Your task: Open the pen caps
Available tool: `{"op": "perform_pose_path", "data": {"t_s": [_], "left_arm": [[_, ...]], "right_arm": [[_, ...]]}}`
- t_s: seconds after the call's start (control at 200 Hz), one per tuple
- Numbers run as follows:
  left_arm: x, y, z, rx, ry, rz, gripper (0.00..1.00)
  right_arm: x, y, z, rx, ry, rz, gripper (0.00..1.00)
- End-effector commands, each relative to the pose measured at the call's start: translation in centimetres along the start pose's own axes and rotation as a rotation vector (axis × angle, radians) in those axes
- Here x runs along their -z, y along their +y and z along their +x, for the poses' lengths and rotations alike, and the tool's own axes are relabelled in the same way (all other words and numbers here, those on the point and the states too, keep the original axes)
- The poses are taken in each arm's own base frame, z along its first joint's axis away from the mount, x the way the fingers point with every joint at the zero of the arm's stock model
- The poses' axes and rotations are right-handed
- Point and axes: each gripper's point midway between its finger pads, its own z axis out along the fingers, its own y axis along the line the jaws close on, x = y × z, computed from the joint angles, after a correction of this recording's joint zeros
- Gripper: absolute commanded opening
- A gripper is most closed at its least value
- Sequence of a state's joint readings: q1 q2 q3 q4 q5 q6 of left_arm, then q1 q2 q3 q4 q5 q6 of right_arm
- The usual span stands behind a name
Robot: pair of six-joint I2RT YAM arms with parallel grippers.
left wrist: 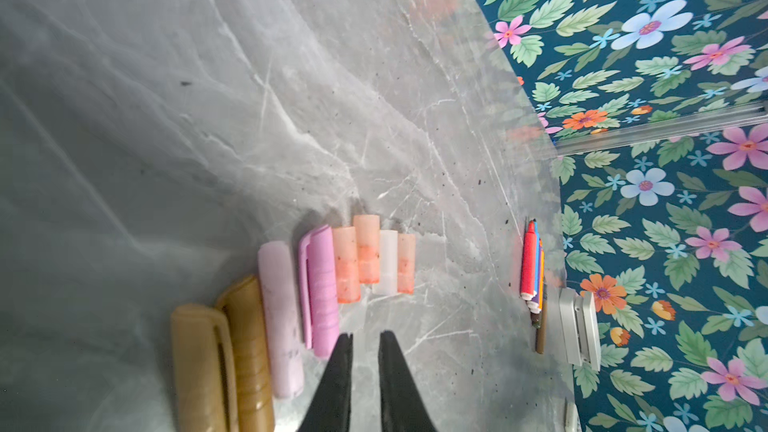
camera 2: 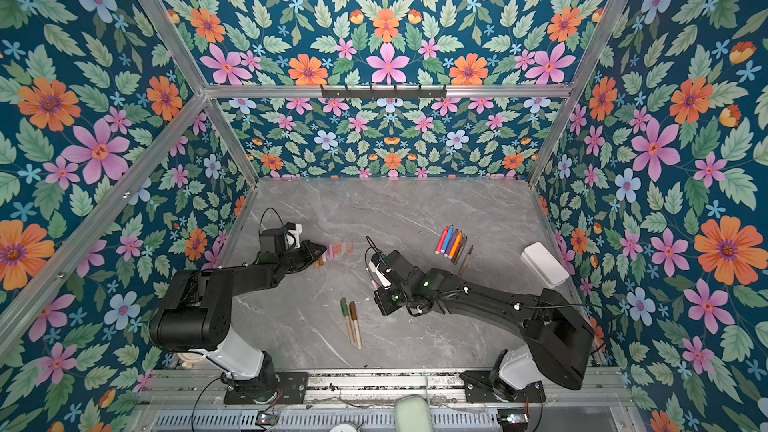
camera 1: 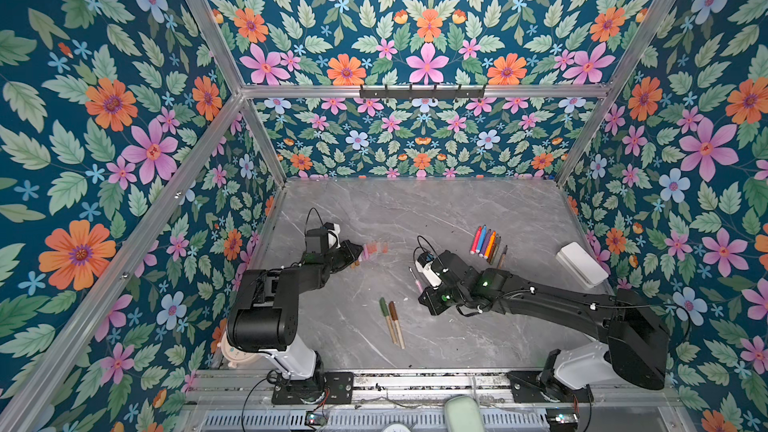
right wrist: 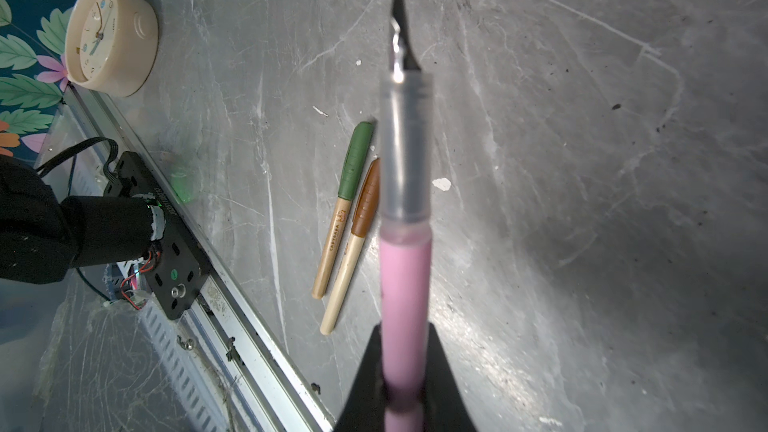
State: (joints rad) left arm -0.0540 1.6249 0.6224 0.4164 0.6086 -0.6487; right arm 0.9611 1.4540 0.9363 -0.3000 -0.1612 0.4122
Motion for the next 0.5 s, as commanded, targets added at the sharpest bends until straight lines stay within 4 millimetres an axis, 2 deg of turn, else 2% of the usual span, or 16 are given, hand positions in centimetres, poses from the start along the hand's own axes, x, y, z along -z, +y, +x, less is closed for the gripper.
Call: {"op": "perform_pose_path", "data": {"t_s": [0.0,0.23,0.495], "left_arm": [[-0.2,0.6,0.2,-0.023,0.005,-0.019,0.17],[-0.7,1.2,0.4,-0.017,0.012,-0.032,0.17],[-0.2,1.7,-0.1,-0.037,-0.004,-0.087,0.17]], "right_arm": [[-0.1,0.0,0.3,0.007,0.018,0.001,0.00],[-0.1,-0.1,0.4,0.006,0.018,0.004,0.00],[-0.2,-0.1,0.4,0.008,0.021,0.004,0.00]]}}
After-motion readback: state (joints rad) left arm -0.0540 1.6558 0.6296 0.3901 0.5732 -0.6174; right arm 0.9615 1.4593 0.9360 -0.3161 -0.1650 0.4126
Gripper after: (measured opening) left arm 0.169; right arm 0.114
